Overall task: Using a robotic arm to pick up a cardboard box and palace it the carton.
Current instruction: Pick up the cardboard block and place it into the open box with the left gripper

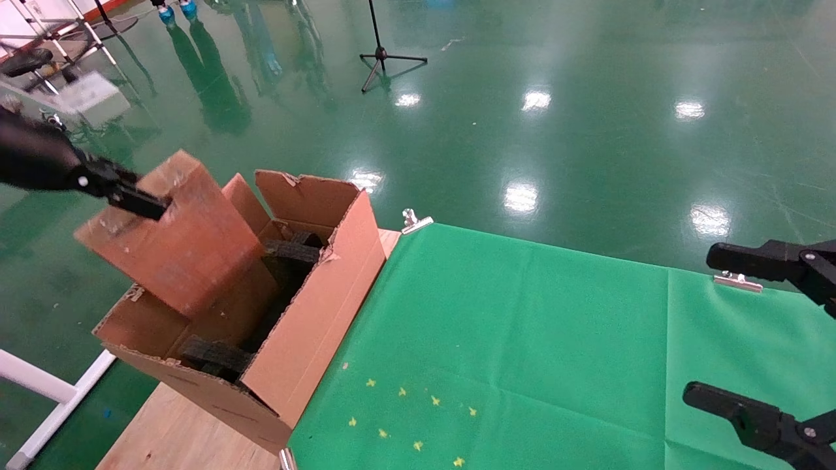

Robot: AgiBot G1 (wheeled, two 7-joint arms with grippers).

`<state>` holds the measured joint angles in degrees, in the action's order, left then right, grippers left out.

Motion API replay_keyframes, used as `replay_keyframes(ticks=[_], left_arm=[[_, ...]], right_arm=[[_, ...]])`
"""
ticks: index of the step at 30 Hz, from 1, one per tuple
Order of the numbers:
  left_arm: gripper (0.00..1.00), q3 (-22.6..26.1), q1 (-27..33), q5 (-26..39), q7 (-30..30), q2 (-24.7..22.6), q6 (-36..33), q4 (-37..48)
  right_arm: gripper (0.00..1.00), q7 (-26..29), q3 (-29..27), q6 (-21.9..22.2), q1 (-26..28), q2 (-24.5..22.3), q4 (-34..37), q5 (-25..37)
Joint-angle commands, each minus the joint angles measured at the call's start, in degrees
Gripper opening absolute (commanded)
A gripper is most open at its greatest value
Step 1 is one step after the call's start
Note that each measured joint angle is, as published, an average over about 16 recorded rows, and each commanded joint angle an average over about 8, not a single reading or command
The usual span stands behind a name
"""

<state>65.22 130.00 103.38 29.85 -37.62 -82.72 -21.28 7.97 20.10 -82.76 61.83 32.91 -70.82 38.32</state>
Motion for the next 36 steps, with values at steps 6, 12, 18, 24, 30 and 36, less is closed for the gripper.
replay_keyframes(ticks=[6, 12, 18, 24, 30, 36], left_arm=[[0.0, 0.8, -3.58, 0.95, -1.62, -2.76, 5.2, 8.86], [0.0, 0.23, -6.22, 0.34, -0.46, -5.08, 11.94, 14.23], [0.0, -0.74, -8.72, -1.09, -1.13, -6.31, 15.88, 17.16], [0.0, -1.46, -12.59, -2.19, -0.94, -7.01, 19.34, 19.73], [0.0, -1.72, -15.63, -2.57, 0.34, -7.65, 21.18, 21.49], [0.0, -2.21, -19.08, -3.25, 1.86, -8.42, 22.51, 22.59]], right_arm=[[1.0, 0.0, 0.0, 0.0, 0.0, 0.0, 0.0, 0.0], [1.0, 0.0, 0.0, 0.0, 0.0, 0.0, 0.0, 0.0], [1.0, 0.0, 0.0, 0.0, 0.0, 0.0, 0.0, 0.0], [1.0, 0.0, 0.0, 0.0, 0.0, 0.0, 0.0, 0.0], [1.0, 0.0, 0.0, 0.0, 0.0, 0.0, 0.0, 0.0], [1.0, 0.0, 0.0, 0.0, 0.0, 0.0, 0.0, 0.0]])
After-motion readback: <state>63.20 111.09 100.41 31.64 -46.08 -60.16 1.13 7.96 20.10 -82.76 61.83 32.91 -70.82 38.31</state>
